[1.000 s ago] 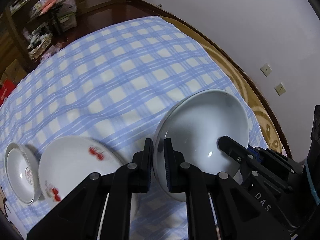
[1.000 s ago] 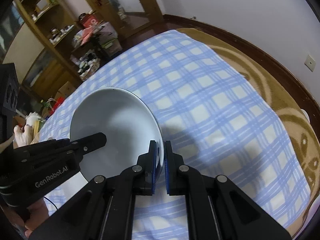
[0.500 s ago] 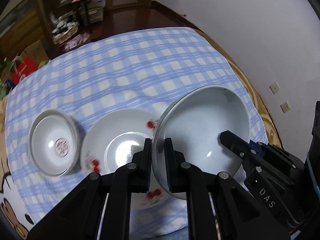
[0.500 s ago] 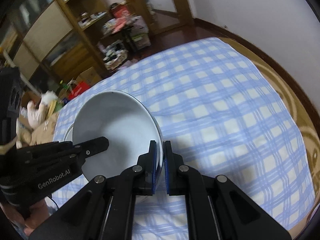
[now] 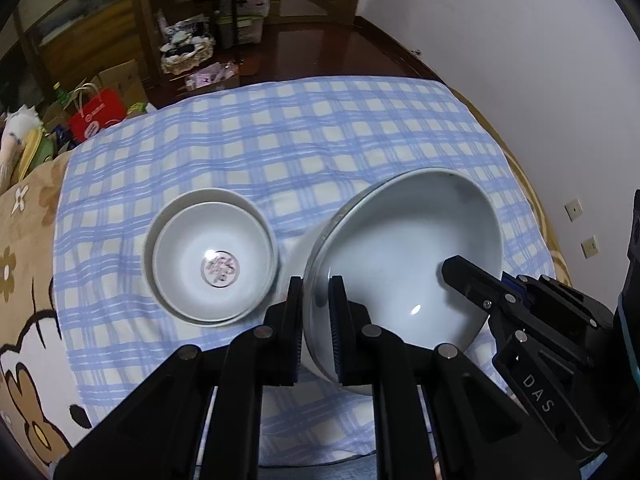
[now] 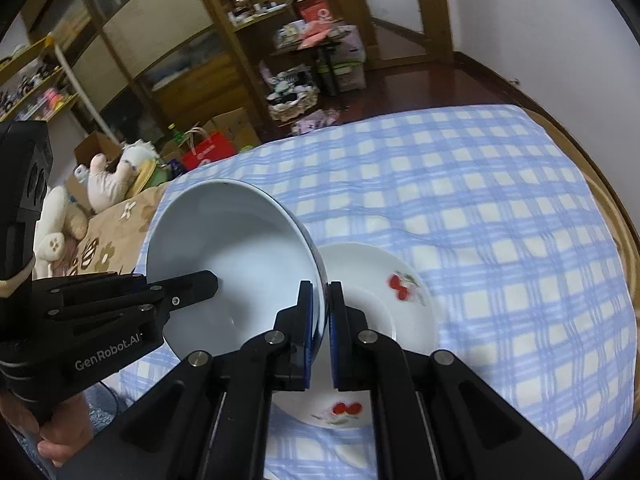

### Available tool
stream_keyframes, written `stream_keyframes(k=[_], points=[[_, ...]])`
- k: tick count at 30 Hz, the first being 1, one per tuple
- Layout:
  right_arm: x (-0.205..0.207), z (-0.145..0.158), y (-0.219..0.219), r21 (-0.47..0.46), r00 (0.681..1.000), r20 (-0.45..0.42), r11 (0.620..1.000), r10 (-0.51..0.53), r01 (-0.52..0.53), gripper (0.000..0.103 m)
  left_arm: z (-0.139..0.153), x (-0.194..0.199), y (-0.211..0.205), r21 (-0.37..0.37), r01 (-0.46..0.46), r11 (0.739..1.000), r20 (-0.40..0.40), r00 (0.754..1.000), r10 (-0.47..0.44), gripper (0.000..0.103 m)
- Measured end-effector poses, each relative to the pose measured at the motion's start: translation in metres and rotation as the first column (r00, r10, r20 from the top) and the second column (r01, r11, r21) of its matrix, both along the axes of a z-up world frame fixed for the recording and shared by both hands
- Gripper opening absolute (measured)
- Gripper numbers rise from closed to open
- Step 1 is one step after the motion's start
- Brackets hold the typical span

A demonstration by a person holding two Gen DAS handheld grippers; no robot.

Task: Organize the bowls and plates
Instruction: 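Lower the small white bowl into the nested bowls with both grippers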

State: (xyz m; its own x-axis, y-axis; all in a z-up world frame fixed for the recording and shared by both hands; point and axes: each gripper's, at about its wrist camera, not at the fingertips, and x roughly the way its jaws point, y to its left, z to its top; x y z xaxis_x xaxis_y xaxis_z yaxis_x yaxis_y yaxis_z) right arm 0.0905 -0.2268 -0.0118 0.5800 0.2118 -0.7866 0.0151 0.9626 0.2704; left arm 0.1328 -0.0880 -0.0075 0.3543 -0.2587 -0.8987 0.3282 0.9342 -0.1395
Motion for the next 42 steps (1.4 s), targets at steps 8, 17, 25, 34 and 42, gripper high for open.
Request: stream_keyframes(k=[8, 17, 25, 34, 42], points=[[0.028, 0.008, 0.026, -0.065, 0.996, 0.013, 0.994, 0.087, -0.086, 0.008, 0.0, 0.012, 0.026, -0.033, -0.079, 0.996, 0.026, 0.996, 0.08, 0.013], [0.061, -0.021, 0.053, -0.022, 0.989, 0.005, 0.989, 0.145, -0.145, 0.008, -0.022, 0.04, 0.059, 0.006, -0.142, 0.99, -0.001, 0.99, 0.142, 0.012], [0.084, -0.049, 0.064, 0.025, 0.983, -0.028, 0.983, 0.181, -0.181, 0.008, -0.046, 0.062, 0.076, 0.018, -0.192, 0.981, -0.059, 0.979, 0.193, 0.012], [0.094, -0.07, 0.066, 0.101, 0.983, -0.022, 0.979, 0.183, -0.179, 0.008, -0.068, 0.07, 0.085, 0.05, -0.214, 0.976, -0.097, 0.971, 0.218, 0.013], [0.095, -0.087, 0.072, 0.088, 0.98, -0.056, 0.979, 0.19, -0.185, 0.009, -0.085, 0.072, 0.087, 0.084, -0.212, 0.974, -0.13, 0.966, 0.222, 0.014]])
